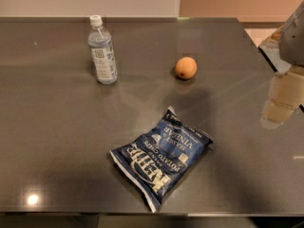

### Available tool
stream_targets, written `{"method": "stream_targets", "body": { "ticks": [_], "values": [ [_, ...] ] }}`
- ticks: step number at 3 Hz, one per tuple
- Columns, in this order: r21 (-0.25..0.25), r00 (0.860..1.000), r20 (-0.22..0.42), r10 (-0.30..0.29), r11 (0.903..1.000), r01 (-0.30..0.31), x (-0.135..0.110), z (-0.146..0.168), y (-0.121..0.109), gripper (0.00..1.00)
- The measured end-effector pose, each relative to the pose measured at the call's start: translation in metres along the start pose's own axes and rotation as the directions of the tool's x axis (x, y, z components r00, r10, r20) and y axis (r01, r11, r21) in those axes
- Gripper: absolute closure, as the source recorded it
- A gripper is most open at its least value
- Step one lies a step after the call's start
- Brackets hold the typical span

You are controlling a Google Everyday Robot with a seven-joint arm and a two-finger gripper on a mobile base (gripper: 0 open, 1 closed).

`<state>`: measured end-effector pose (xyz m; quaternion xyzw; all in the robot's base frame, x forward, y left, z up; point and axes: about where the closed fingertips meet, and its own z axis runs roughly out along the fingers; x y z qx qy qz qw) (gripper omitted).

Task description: Pick orange

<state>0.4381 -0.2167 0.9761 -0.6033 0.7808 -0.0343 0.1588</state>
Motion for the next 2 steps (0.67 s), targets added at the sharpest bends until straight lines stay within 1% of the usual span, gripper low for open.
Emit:
{"method": "stream_targets", "body": {
  "ticks": [2],
  "values": [
    [0.000, 1.000, 0.000, 0.000, 1.0000, 0.000, 0.0000, 0.0000, 0.0000, 0.00]
  ]
}}
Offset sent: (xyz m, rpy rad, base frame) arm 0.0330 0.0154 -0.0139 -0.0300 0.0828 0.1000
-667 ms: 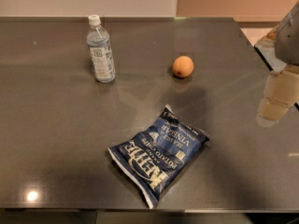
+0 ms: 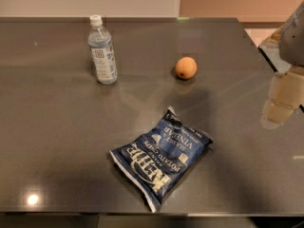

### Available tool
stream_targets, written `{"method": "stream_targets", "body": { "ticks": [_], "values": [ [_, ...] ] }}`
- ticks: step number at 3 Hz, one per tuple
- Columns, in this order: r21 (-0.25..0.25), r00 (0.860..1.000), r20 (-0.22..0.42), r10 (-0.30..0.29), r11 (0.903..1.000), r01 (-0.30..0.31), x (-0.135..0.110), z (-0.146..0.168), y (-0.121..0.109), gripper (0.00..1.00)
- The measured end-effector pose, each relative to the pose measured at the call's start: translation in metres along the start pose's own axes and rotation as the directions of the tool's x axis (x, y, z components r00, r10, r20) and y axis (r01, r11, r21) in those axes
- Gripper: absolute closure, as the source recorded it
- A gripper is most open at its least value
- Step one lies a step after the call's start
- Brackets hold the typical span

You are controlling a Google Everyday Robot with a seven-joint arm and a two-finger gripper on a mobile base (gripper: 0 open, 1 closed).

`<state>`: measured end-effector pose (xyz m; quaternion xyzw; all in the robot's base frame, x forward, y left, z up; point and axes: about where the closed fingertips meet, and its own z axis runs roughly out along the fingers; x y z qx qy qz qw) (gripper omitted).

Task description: Pick orange

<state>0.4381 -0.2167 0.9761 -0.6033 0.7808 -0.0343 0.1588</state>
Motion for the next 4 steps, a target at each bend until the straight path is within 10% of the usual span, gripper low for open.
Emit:
{"method": "stream_targets", "body": {
  "ticks": [4],
  "values": [
    [-0.043, 0.997, 0.069, -0.042, 0.9981, 0.045, -0.055, 0.077, -0.067, 0.00]
  ]
}}
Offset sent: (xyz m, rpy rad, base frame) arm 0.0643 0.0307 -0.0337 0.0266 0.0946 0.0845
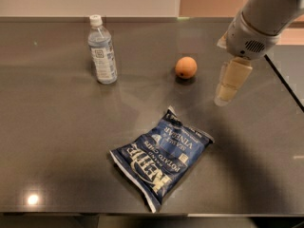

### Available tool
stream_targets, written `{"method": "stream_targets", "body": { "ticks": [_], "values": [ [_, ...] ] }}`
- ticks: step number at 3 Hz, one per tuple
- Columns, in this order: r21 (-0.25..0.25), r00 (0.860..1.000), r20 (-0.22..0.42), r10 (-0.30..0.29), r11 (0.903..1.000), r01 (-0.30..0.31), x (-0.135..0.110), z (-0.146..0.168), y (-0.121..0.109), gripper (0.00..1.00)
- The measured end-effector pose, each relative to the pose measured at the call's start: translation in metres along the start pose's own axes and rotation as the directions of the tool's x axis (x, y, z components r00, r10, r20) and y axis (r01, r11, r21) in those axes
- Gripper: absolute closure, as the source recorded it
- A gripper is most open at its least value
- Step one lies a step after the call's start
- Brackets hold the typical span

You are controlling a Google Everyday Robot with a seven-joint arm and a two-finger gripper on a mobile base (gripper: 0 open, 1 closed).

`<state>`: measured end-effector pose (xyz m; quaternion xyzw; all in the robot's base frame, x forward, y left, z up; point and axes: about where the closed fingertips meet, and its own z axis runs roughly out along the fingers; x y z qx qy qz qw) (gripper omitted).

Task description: Pick orange

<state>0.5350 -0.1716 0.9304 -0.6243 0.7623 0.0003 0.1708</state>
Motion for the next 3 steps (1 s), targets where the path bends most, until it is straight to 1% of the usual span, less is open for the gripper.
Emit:
{"method": "stream_targets", "body": {
  "ticks": [1, 2, 3],
  "values": [
    [0.008, 0.999, 0.035, 0.041, 0.9991, -0.041, -0.014, 0.034, -0.039, 0.00],
    [-0.002, 0.995, 0.060, 0.078, 0.9970, -0.078, -0.018, 0.053, -0.067, 0.00],
    [-0.026, 0.988, 0.087, 0.131, 0.9913, -0.129, -0.016, 0.075, -0.093, 0.00]
  ]
}}
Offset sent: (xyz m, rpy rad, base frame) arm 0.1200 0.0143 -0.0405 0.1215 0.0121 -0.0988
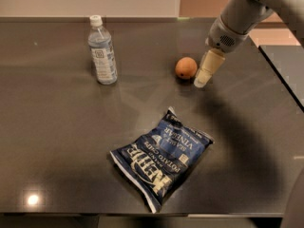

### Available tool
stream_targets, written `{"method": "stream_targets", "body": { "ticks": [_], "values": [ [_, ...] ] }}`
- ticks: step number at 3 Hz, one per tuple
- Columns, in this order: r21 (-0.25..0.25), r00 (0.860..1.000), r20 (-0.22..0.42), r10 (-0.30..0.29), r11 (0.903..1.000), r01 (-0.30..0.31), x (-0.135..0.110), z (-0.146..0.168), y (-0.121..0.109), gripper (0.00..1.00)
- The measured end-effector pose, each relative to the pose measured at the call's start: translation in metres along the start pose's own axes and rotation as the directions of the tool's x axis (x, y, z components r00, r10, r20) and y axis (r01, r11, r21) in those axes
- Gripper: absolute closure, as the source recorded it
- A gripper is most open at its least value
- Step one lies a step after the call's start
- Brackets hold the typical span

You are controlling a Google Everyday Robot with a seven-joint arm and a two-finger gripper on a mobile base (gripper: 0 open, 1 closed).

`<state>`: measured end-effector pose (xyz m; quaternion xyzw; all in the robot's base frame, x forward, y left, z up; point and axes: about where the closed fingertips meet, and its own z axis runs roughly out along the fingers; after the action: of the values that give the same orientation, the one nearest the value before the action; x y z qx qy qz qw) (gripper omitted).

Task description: Pick orange

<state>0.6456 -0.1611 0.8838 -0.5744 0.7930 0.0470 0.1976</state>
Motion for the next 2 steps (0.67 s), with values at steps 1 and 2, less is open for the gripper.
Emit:
{"method": "stream_targets", "body": {
  "ticks": [1, 2],
  "values": [
    [-0.008, 0.999, 0.023, 0.038, 0.9992, -0.038, 0.000, 0.018, -0.021, 0.00],
    [-0.022, 0.996, 0.044, 0.073, 0.9971, -0.072, 0.000, 0.032, -0.033, 0.00]
  ]
}}
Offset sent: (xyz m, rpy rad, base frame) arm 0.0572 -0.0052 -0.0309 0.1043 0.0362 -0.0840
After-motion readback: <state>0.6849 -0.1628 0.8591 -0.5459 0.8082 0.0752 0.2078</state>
